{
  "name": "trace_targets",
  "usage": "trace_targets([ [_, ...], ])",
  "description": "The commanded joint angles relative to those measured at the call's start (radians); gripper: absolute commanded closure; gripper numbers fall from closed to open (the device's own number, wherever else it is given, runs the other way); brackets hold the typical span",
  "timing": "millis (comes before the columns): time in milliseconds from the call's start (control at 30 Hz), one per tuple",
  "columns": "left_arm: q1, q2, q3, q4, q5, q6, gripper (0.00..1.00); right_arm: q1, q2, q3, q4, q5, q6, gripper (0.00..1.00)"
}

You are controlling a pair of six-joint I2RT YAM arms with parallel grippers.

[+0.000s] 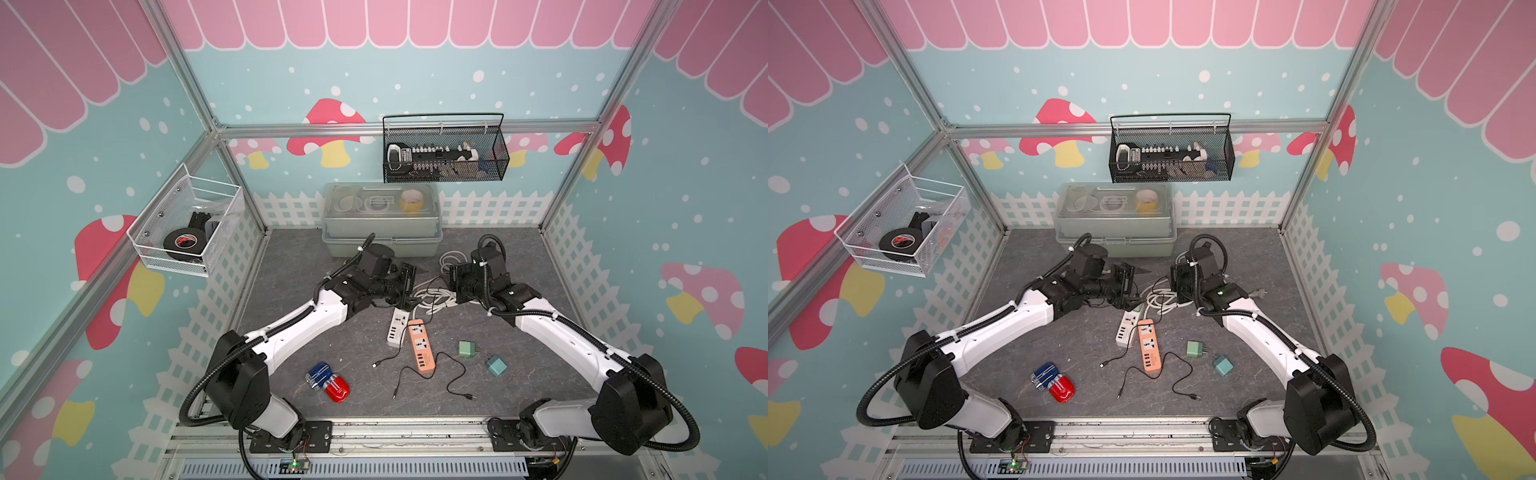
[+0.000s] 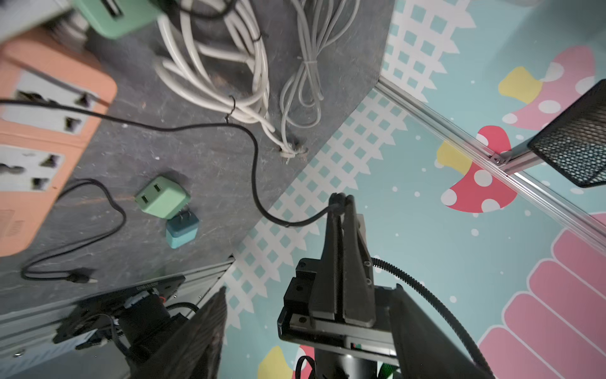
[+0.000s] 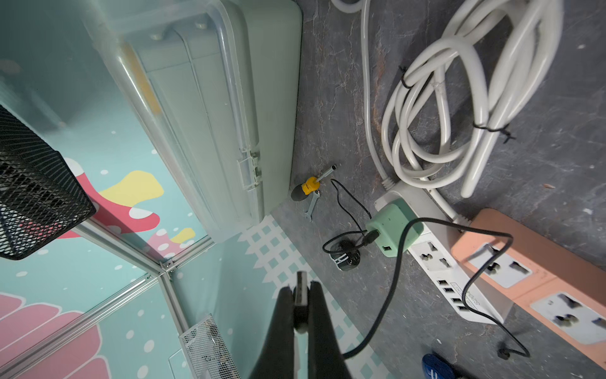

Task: Charge the electric shaver
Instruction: Pick up the charging cable from the center of the board.

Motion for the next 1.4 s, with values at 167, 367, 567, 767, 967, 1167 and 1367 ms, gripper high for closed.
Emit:
trace_targets([
  [167, -0.023, 0.115, 0.028, 0.305, -0.113, -0.315, 0.33, 0.001, -0.094, -0.076, 0.115, -0.005, 0.076, 1.00],
  [367, -0.026, 0.166, 0.066, 0.337, -0.124, -0.309, 0.53, 0.000, -0.107, -0.110, 0.141, -0.018, 0.089, 1.00],
  [567, -0.037, 0.178, 0.071, 0.354, -0.122, -0.302, 0.81, 0.001, -0.101, -0.111, 0.145, -0.017, 0.089, 1.00],
  [767, -0.037, 0.173, 0.058, 0.350, -0.102, -0.294, 0.96, 0.001, -0.091, -0.109, 0.162, -0.014, 0.094, 1.00],
  [967, -0.029, 0.159, 0.030, 0.365, -0.091, -0.290, 1.00, -0.002, -0.106, -0.118, 0.171, 0.001, 0.095, 0.75],
  [1167, -0.019, 0.149, 0.035, 0.342, -0.064, -0.260, 1.00, -0.017, -0.124, -0.156, 0.173, 0.001, 0.097, 0.51],
  [1367, -0.017, 0.142, 0.031, 0.309, -0.061, -0.245, 1.00, -0.031, -0.125, -0.166, 0.185, 0.003, 0.100, 0.71],
])
